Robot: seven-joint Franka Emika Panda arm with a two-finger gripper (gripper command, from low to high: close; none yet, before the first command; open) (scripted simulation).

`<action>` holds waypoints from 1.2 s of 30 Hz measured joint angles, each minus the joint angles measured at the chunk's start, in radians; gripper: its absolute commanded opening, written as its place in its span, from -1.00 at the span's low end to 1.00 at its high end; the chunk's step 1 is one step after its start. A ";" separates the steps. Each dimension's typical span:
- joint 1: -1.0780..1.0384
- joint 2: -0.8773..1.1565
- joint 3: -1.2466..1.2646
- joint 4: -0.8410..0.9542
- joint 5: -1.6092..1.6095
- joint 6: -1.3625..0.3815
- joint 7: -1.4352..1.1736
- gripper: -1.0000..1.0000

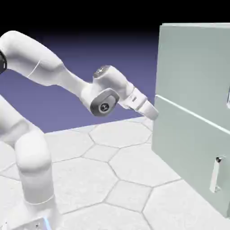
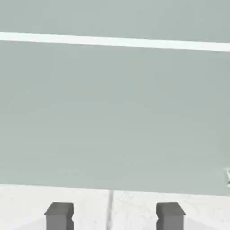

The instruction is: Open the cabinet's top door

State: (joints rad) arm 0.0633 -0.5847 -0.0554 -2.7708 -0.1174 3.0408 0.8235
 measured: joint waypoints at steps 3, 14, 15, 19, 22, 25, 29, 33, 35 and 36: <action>0.057 -0.016 -0.062 0.044 -0.130 0.004 0.092 0.00; 0.266 -0.076 -0.288 0.204 -0.609 0.020 0.428 0.00; 0.285 -0.082 -0.308 0.218 -0.652 0.021 0.459 0.00; 0.361 -0.103 -0.390 0.276 -0.826 0.027 0.581 0.00; 0.418 -0.120 -0.452 0.320 -0.957 0.031 0.673 0.00; 0.476 -0.136 -0.514 0.364 -1.087 0.036 0.764 0.00; 0.552 -0.158 -0.596 0.422 -1.261 0.041 0.887 0.00; 0.628 -0.180 -0.678 0.480 -1.435 0.047 1.009 0.00; 0.666 -0.190 -0.719 0.509 -1.522 0.050 1.070 0.00; 0.685 -0.196 -0.740 0.524 -1.566 0.051 1.101 0.00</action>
State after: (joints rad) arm 0.7481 -0.7805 -0.7952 -2.2473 -1.6833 3.0921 1.9241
